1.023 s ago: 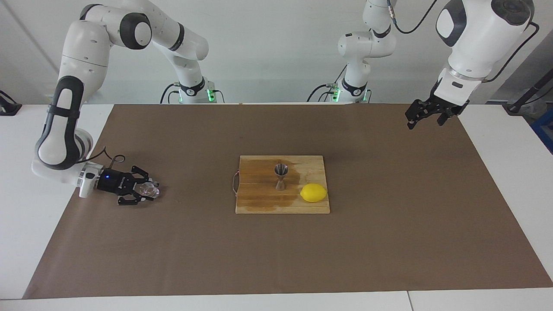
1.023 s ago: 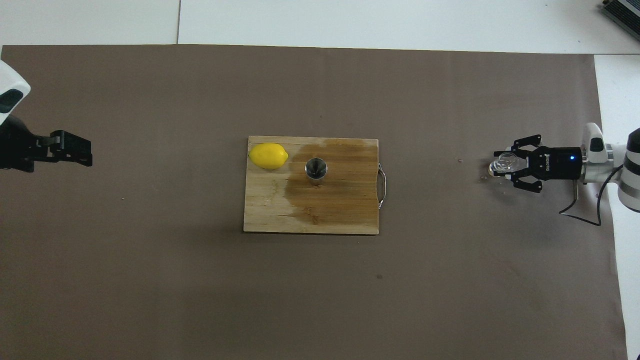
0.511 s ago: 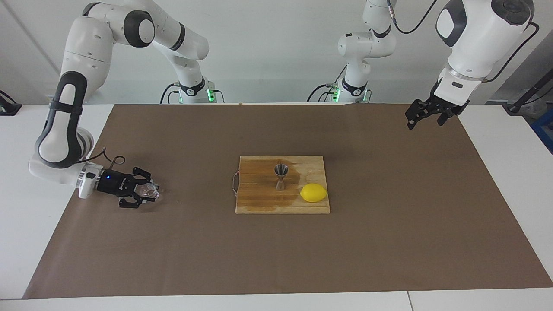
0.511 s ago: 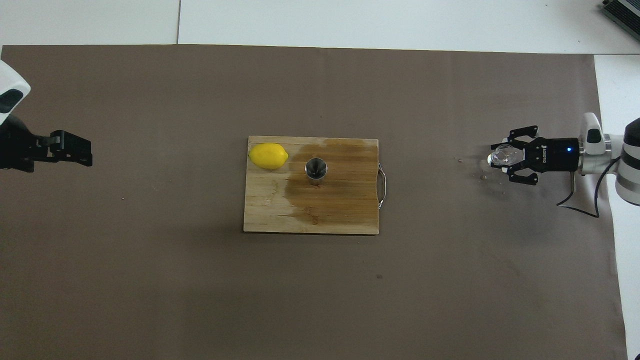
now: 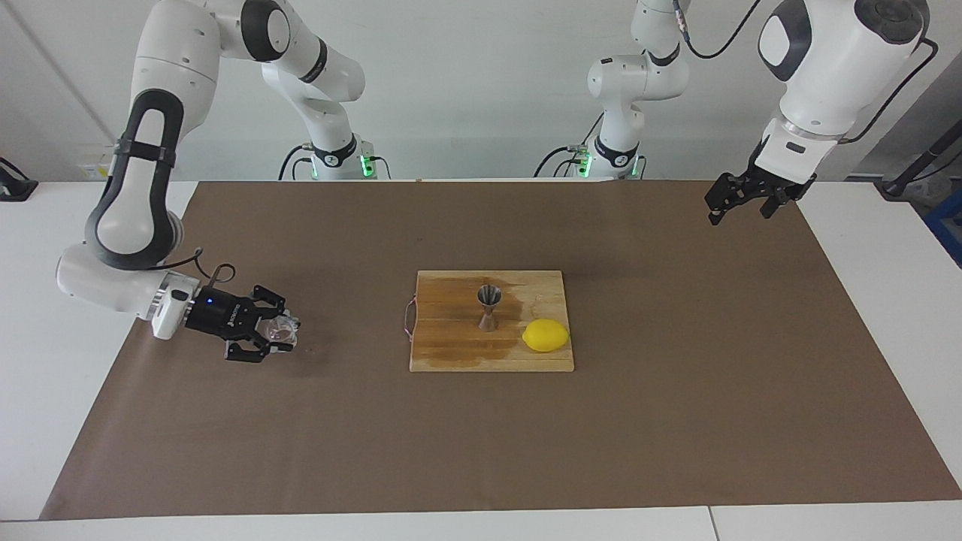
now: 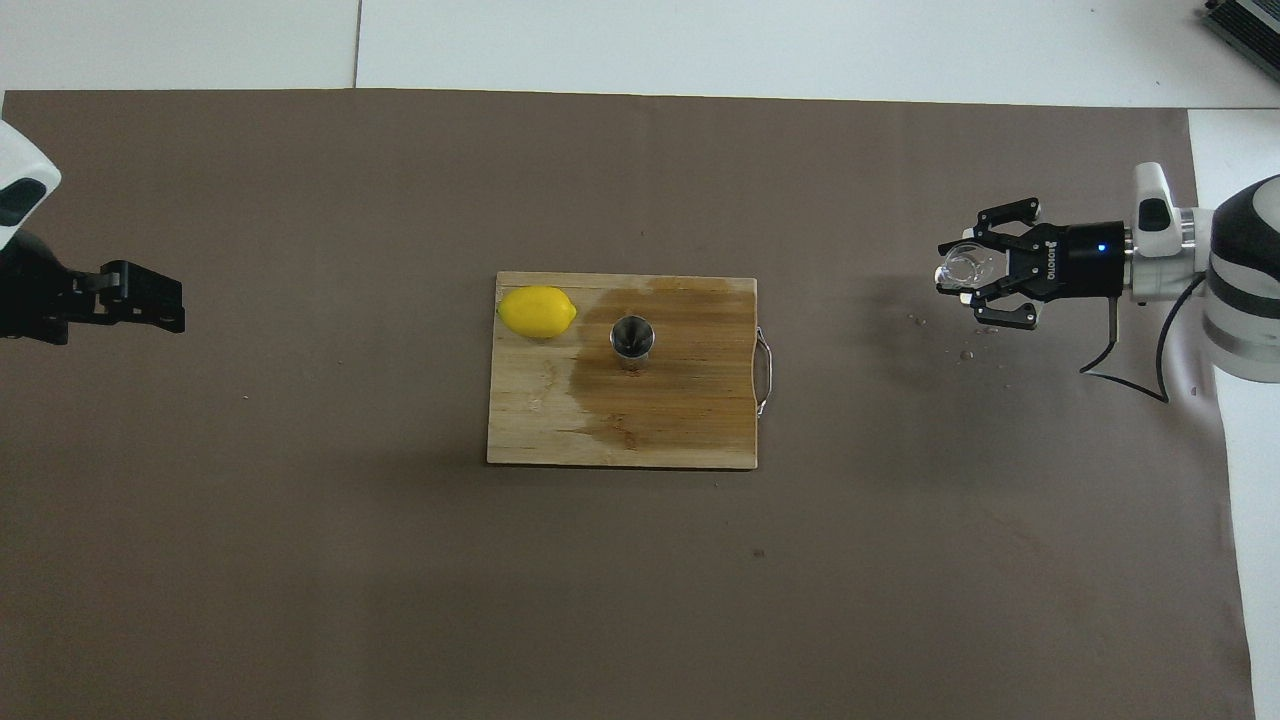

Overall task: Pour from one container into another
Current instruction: 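Lift the glass cup with the right gripper toward the cutting board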

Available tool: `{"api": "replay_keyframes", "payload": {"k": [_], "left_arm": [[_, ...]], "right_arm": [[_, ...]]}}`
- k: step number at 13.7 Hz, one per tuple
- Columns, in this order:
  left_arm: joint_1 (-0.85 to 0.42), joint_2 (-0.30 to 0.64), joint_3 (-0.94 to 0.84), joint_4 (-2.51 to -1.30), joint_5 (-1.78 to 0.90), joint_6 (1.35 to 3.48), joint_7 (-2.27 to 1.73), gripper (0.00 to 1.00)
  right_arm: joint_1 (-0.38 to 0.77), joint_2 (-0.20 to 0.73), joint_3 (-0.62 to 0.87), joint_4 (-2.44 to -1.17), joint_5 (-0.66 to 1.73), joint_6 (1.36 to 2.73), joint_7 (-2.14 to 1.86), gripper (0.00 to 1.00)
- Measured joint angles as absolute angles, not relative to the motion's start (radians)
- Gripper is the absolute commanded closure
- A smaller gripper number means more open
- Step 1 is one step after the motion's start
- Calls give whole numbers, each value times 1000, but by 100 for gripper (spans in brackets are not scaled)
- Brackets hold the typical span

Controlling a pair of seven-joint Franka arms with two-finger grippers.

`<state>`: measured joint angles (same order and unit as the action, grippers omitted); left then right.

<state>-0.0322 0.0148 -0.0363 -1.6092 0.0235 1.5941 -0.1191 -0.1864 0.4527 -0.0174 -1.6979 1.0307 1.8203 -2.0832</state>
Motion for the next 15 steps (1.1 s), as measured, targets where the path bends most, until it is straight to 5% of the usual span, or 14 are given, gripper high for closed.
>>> {"api": "replay_keyframes", "payload": {"k": [15], "left_arm": [[-32, 15, -36, -1609, 24, 1594, -119, 0]], "right_arm": [[206, 348, -14, -1727, 1059, 2050, -1746, 78]]}}
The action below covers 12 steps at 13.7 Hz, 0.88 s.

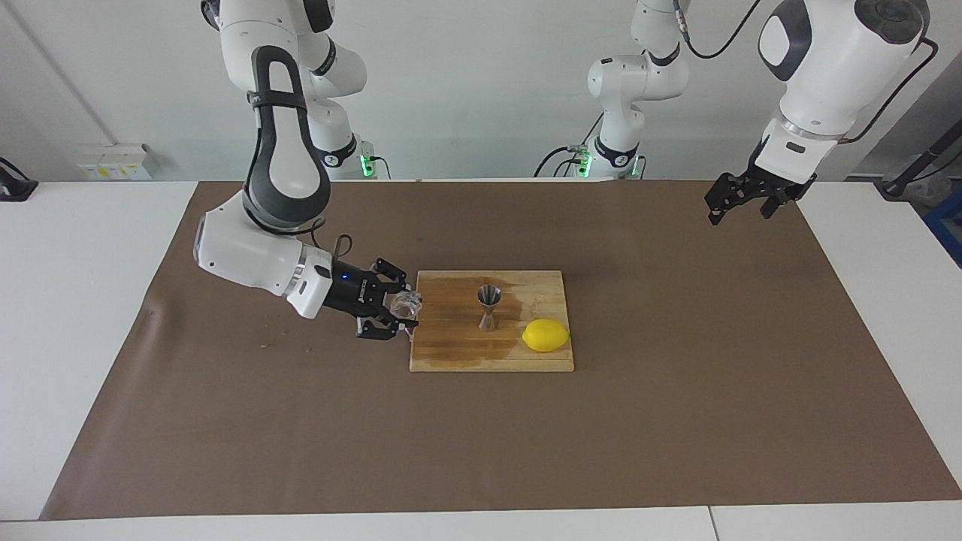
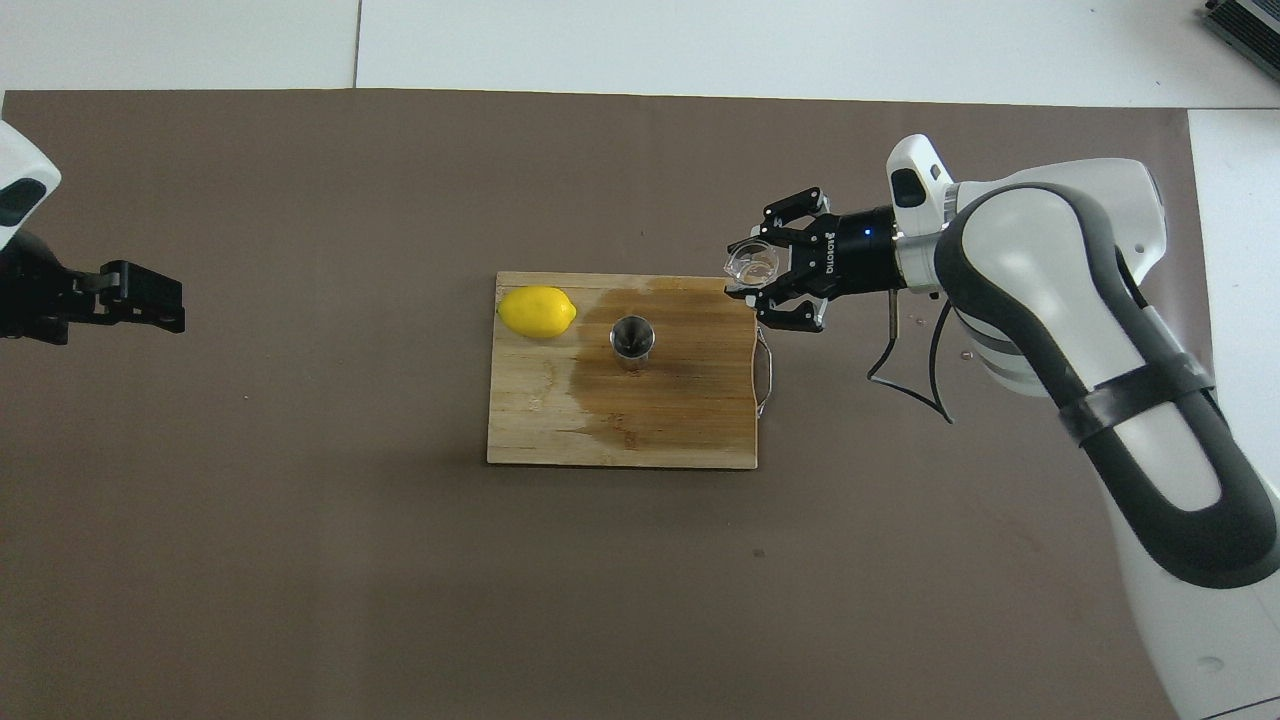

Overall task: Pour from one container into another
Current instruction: 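Lift the glass cup with the right gripper toward the cutting board, then carry the glass cup with the right gripper above the jigger cup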

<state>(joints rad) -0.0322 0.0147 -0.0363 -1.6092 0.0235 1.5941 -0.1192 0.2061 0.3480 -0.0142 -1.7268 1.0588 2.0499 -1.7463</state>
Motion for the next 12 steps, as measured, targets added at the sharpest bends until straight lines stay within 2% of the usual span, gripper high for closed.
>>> {"api": "replay_keyframes", "payload": {"k": [12], "left_arm": [[-32, 15, -36, -1609, 24, 1594, -119, 0]], "right_arm": [[338, 342, -18, -1760, 942, 2181, -1609, 78]]}}
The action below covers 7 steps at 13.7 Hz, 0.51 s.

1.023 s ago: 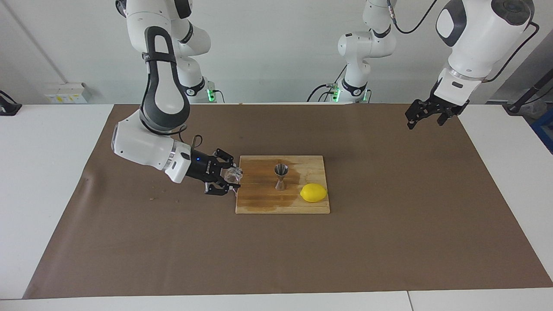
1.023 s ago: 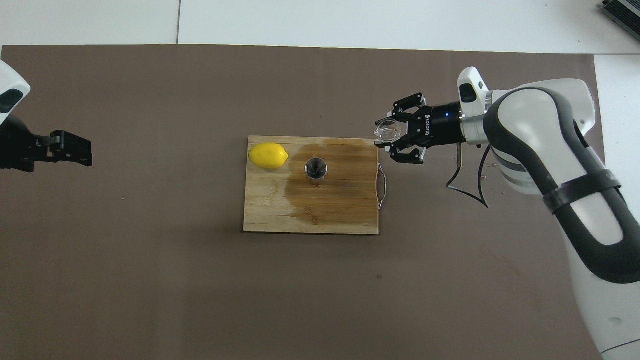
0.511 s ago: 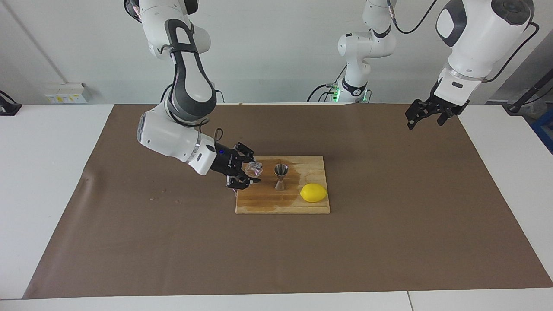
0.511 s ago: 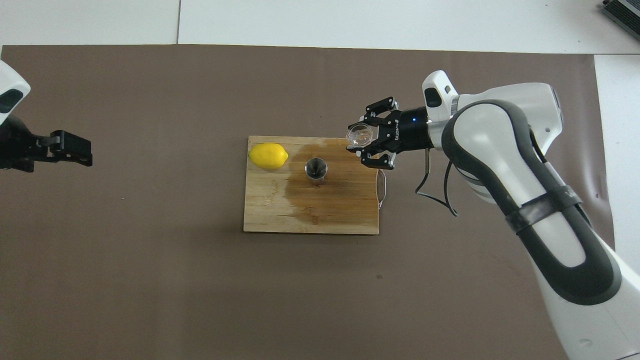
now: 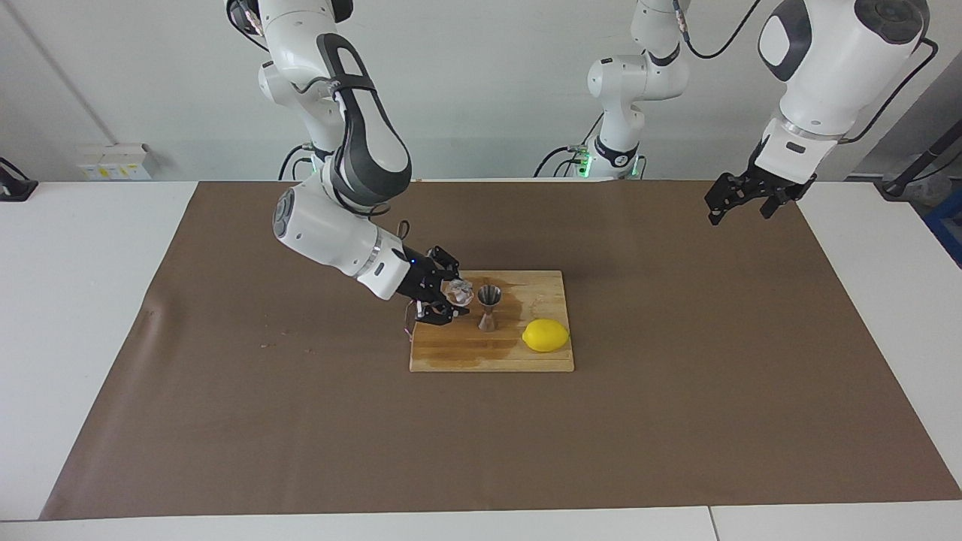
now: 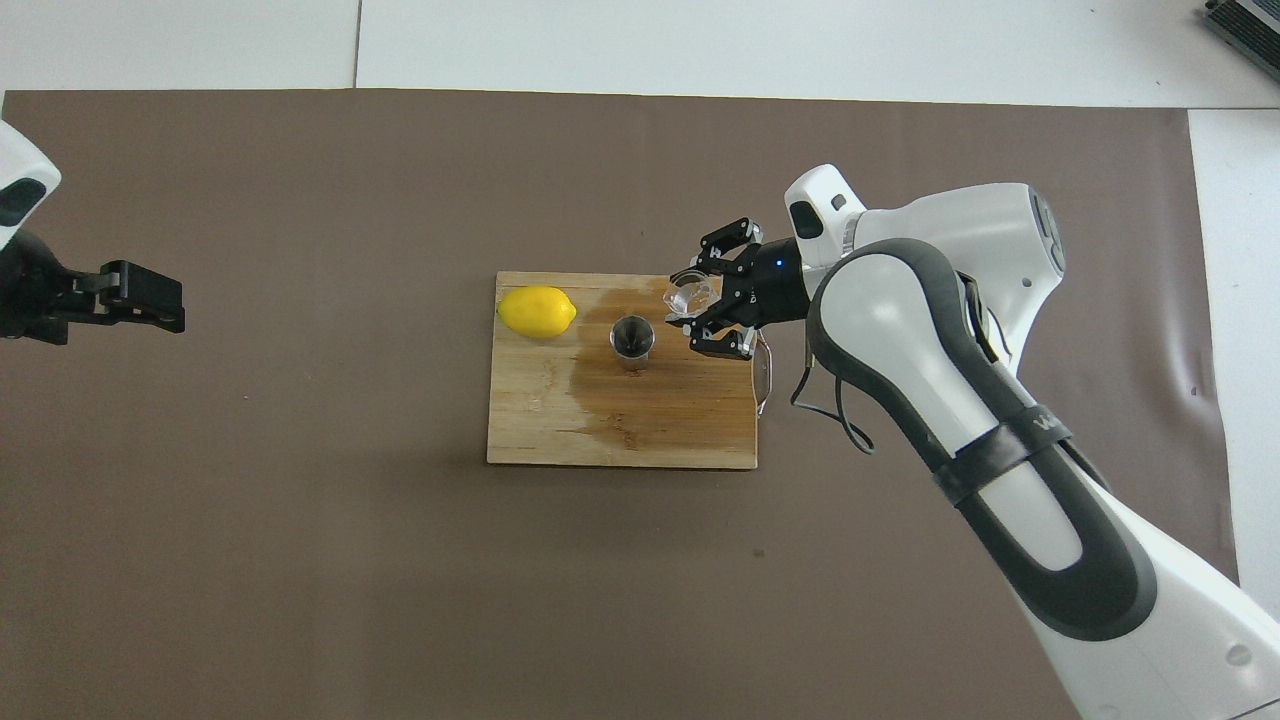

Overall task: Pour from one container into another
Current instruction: 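Carry the glass cup with the right gripper above the jigger cup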

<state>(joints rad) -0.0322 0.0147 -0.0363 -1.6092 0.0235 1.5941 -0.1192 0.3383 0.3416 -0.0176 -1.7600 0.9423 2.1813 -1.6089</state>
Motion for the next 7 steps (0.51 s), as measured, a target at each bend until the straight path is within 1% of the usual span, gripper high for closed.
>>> {"api": "replay_keyframes", "payload": {"k": [7], "left_arm": [[-32, 15, -36, -1609, 24, 1594, -119, 0]], "right_arm": [[337, 238, -23, -1865, 922, 2182, -1559, 78]]}}
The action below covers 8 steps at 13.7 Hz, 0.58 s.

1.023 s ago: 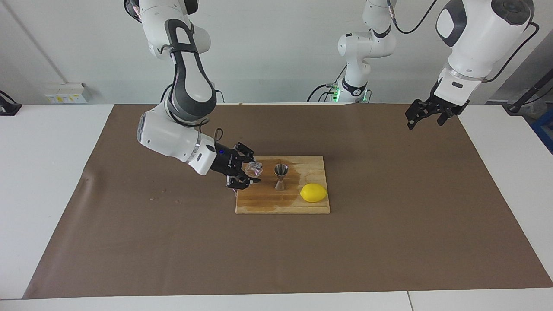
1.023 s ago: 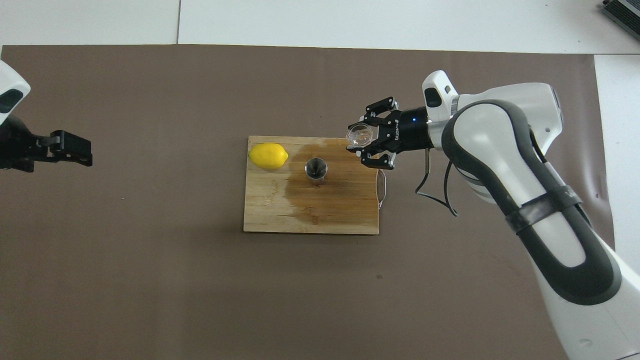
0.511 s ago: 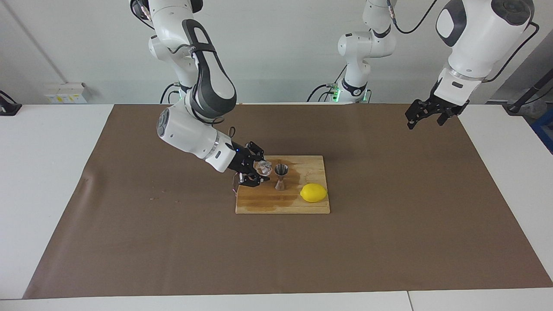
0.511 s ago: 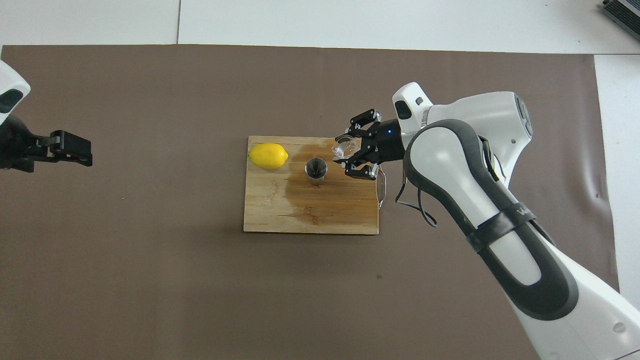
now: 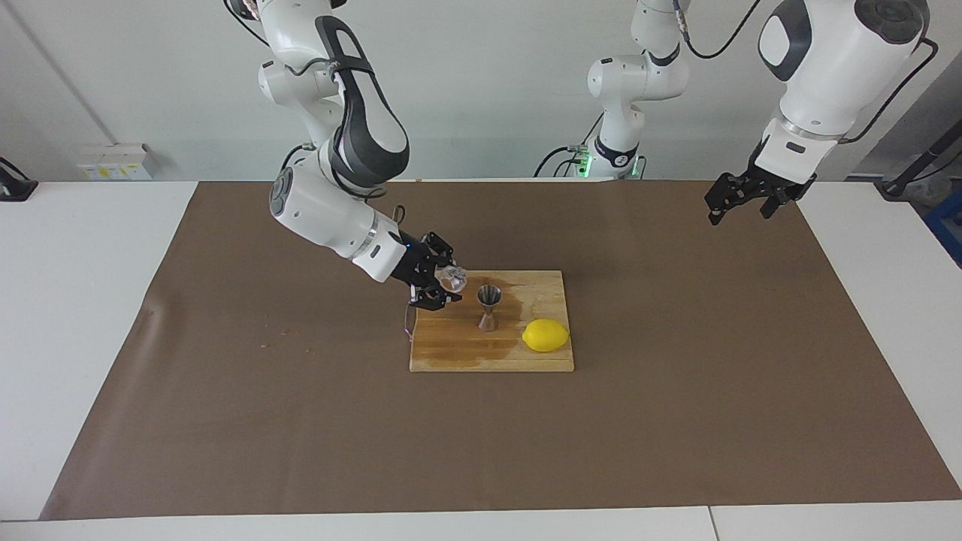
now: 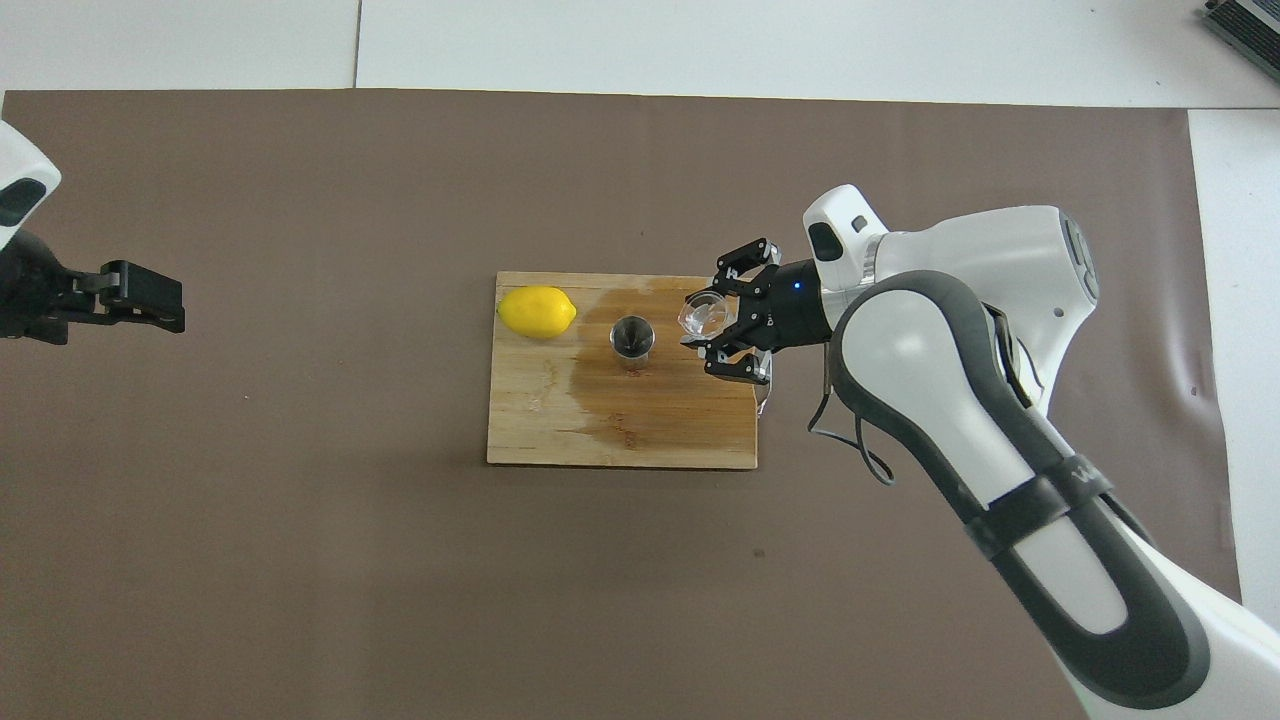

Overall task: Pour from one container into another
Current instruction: 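Carry the glass cup with the right gripper above the jigger cup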

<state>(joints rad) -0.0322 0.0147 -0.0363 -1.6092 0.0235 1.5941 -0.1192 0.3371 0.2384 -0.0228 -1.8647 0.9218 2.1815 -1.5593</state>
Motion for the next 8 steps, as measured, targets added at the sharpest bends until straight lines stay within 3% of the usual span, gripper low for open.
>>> {"api": "replay_keyframes", "payload": {"k": [8], "left_arm": [[-32, 15, -36, -1609, 24, 1594, -119, 0]], "right_arm": [[255, 232, -33, -1879, 964, 2199, -1496, 77]]}}
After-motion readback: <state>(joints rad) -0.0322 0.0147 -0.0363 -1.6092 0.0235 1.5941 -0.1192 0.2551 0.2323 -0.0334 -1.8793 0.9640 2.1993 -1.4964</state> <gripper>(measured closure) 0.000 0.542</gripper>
